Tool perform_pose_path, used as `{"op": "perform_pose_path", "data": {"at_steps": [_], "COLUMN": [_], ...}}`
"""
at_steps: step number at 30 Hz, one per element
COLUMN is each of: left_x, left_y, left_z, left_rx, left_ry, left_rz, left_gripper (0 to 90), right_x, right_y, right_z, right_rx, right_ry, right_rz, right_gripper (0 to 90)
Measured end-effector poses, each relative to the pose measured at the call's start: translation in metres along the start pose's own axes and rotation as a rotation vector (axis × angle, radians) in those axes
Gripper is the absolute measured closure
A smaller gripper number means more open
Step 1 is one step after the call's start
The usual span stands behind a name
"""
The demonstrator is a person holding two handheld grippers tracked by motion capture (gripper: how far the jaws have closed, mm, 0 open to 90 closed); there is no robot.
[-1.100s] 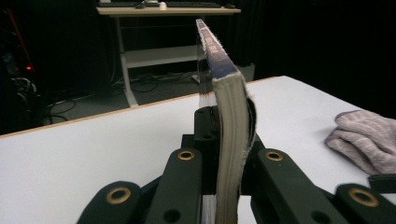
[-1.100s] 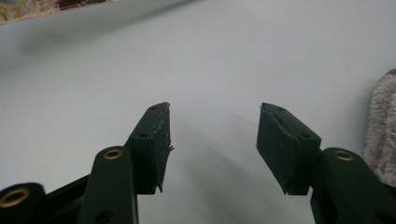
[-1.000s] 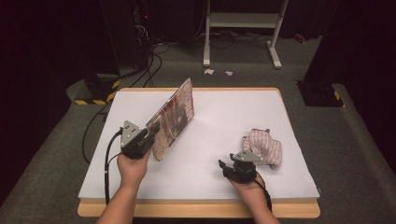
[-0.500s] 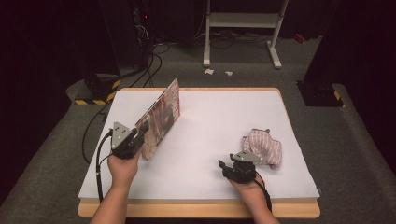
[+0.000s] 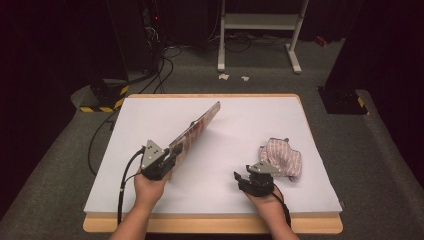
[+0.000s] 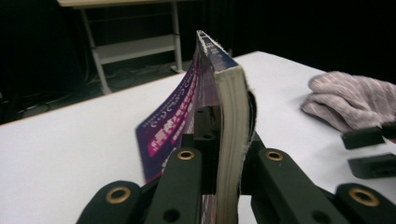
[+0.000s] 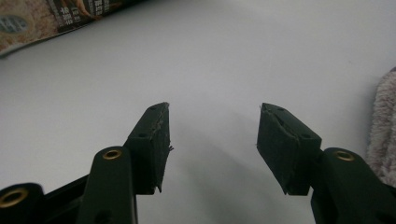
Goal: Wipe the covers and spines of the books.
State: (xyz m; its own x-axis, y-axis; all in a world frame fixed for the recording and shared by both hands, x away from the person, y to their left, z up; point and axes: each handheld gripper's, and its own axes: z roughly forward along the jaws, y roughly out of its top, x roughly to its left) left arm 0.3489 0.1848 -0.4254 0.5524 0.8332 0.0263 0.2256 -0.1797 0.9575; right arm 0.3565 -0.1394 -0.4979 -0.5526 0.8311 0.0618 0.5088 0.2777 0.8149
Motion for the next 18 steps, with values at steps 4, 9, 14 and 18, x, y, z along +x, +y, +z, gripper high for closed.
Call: {"op": "perform_pose_path", "data": {"at_steps": [4, 9, 14, 18], "left_x": [-0.01, -0.02, -0.027, -0.032], "left_y": [-0.004, -0.013, -0.029, -0.04], "left_z": [0.008, 0.017, 0.022, 0.022], "left_rx": [0.027, 0.072, 0.11, 0.126], "left_ry": [-0.049, -0.09, -0.125, -0.144], "left_rz": [-0.013, 0.016, 0.034, 0.047], "left_gripper": [83.8, 83.7, 83.6, 83.5], "right_x": [-0.001, -0.001, 0.001, 0.002], "right_y": [0.0, 0.0, -0.001, -0.001], "right_z": [0.0, -0.001, -0.001, 0.0], "right_rx": [0.002, 0.002, 0.007, 0.012], "right_ry": [0.002, 0.007, 0.015, 0.017], "right_rz": [0.004, 0.001, -0.023, -0.052], "right_gripper": [44.0, 43.9, 44.6, 45.1]}}
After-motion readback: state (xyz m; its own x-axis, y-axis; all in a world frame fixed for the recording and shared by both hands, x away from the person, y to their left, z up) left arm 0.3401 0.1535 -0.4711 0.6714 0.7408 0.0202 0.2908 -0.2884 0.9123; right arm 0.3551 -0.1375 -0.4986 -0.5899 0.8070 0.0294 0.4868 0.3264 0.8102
